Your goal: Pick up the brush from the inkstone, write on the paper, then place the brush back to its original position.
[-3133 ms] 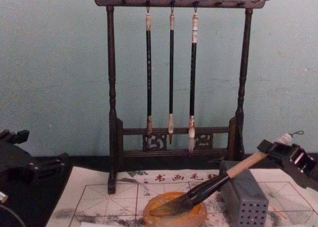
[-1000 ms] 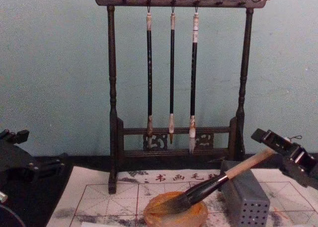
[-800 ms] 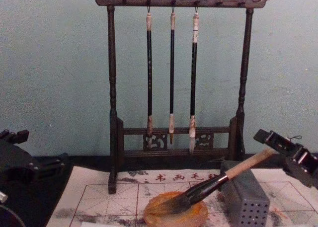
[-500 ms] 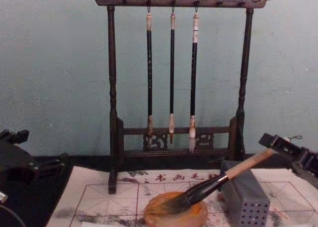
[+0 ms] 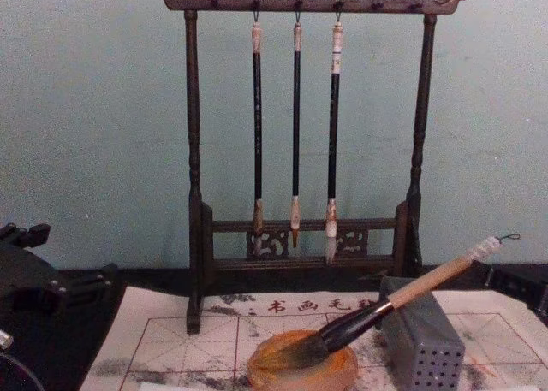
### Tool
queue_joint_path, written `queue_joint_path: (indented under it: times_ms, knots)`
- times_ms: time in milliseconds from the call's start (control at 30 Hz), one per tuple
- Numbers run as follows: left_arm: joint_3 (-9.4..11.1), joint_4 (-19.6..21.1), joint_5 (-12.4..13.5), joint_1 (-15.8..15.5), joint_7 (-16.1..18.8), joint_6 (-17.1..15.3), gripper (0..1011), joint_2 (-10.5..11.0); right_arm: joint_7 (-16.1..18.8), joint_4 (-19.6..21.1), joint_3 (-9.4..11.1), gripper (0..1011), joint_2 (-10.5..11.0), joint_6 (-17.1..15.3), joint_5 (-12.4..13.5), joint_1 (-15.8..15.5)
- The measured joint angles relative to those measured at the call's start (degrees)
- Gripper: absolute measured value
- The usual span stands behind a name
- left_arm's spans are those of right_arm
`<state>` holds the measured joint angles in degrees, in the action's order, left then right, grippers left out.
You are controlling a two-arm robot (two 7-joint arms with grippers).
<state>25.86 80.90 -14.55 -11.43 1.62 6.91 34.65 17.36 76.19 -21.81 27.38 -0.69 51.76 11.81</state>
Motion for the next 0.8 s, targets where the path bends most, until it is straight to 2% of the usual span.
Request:
queue_joint_path:
  times_ms: [133,267,367,500,633,800]
  knots:
    - [0.0,0.0,0.0,0.0,0.01,0.0,1001,0.0,-3.51,1.61,-0.16,1000,1.03,0.46,-4.07,-0.73]
    - [0.0,0.0,0.0,0.0,0.0,0.0,1001,0.0,-6.89,1.71,-0.53,1000,1.04,1.69,-8.56,-0.82]
    - [0.0,0.0,0.0,0.0,0.0,0.0,1001,0.0,-7.95,1.25,-0.62,1000,0.61,2.28,-10.05,-0.69]
    - [0.0,0.0,0.0,0.0,0.0,0.0,1001,0.0,-9.64,-0.56,-0.76,1000,-0.63,3.94,-12.61,-0.1]
    - [0.0,0.0,0.0,0.0,0.0,0.0,1001,0.0,-11.03,-4.33,-1.08,1000,-2.79,7.59,-15.87,1.29]
    - [0.0,0.0,0.0,0.0,0.0,0.0,1001,0.0,-12.0,-8.2,-1.17,1000,-4.86,10.88,-18.45,2.72]
